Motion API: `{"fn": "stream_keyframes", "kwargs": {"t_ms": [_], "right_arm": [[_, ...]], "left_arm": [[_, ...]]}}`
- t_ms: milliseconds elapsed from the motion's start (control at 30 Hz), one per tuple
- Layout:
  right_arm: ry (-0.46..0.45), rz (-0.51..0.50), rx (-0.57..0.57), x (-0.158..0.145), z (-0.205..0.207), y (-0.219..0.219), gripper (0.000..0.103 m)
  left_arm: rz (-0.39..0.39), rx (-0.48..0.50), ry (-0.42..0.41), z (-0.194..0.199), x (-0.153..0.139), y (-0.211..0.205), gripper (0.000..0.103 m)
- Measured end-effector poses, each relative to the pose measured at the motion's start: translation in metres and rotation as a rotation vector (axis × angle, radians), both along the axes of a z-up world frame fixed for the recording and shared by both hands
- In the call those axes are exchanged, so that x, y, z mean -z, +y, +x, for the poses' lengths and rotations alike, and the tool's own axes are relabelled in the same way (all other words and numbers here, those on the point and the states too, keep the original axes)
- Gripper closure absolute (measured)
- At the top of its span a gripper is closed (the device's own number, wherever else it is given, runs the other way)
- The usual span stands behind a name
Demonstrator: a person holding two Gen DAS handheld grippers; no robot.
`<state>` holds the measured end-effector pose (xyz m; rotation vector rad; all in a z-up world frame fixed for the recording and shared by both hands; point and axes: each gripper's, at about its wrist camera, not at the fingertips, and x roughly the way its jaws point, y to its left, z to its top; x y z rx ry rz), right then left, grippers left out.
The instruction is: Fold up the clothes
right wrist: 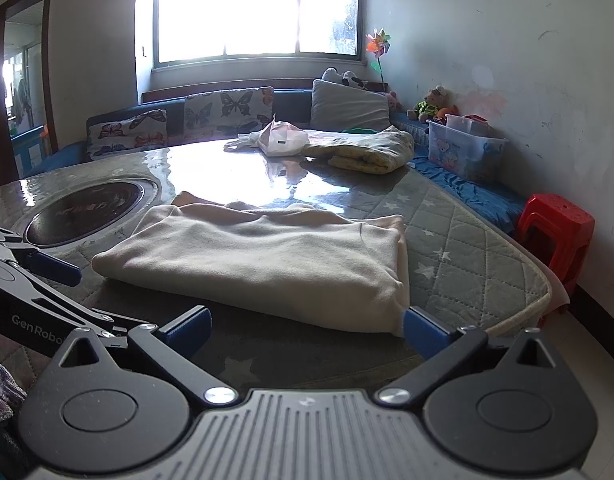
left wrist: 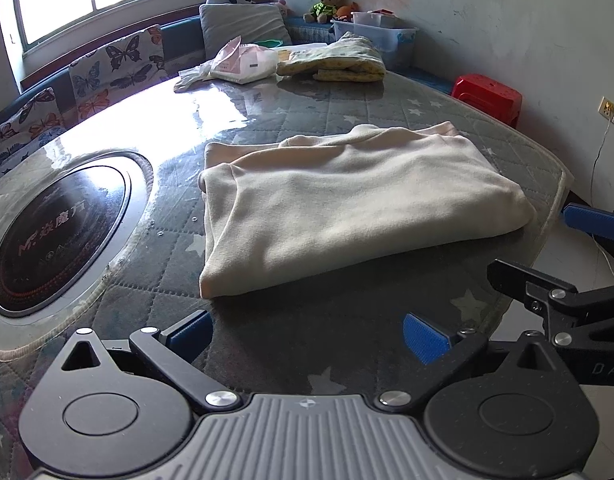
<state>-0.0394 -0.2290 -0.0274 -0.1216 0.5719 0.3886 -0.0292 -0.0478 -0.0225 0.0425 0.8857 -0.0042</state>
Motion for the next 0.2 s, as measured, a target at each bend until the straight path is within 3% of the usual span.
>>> {"fn": "stream_keyframes", "kwargs": {"t_ms": [200], "right_arm": [[0.0,0.005,-0.002,-0.0014,0.0002,-0.0016,0.0]], "left_arm": [[0.003,0.001,-0.007,0.0,-0.0023,-0.0016,0.0]]}}
